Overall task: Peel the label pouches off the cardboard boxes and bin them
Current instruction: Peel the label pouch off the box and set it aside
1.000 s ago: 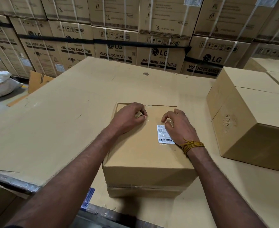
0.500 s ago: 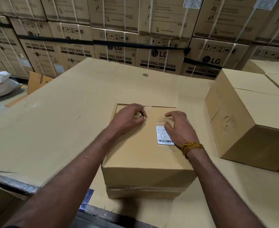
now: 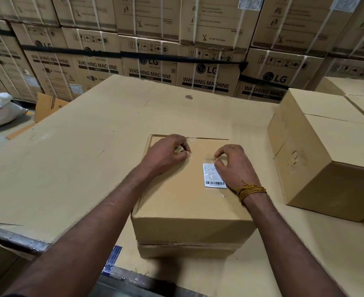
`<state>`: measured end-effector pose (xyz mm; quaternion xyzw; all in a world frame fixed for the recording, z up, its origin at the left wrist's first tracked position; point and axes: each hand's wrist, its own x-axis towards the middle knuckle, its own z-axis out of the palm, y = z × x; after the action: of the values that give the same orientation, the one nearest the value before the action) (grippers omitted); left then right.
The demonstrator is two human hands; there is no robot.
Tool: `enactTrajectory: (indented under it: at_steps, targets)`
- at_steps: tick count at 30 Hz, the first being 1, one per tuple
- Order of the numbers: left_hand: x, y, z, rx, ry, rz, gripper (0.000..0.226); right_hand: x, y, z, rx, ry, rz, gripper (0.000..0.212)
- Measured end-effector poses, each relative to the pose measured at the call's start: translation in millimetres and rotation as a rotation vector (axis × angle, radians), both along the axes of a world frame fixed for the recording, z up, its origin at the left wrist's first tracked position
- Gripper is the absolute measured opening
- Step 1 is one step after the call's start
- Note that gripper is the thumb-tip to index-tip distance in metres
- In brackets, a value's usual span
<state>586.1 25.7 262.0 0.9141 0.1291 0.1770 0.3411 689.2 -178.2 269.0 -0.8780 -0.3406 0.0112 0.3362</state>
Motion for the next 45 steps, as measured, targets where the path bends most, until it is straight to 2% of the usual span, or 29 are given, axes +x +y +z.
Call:
enactTrajectory:
  at_steps: [3, 9, 15, 20, 26, 31, 39, 45]
  targets:
    - [0.6, 0.5, -0.8, 0.000, 0.001, 0.001, 0.014, 0.5, -0.5, 0.6, -0.009, 0.000, -0.001, 0.028]
    - [0.9, 1.7, -1.7, -0.001, 0.003, -0.002, 0.013, 1.2, -0.8, -1.1, 0.019, -0.008, -0.040, 0.009]
    - [1.4, 1.0, -1.5, -0.006, -0.011, -0.014, 0.006, 1.6, -0.7, 0.2, -0.006, -0.001, -0.030, 0.027]
    - [0.8, 0.4, -1.1, 0.001, -0.011, -0.013, 0.005, -0.1, 0.1, -0.8, 0.017, -0.001, -0.038, 0.009]
    - [0.8, 0.2, -1.4, -0.002, -0.008, -0.006, 0.009, 1.3, 3.8, -3.6, -0.055, -0.053, -0.073, 0.018]
    - [0.8, 0.2, -0.9, 0.012, 0.004, -0.001, 0.016, -0.3, 6.3, -1.7, -0.090, -0.096, -0.120, 0.012]
    - [-0.5, -1.0, 1.0, 0.013, 0.013, 0.004, 0.015, -2.9, 6.5, 0.6, -0.049, -0.118, -0.114, 0.012]
    - [-2.3, -3.2, 3.4, 0.005, 0.023, 0.007, 0.015, -6.4, 4.1, 4.1, 0.063, -0.133, -0.085, 0.009]
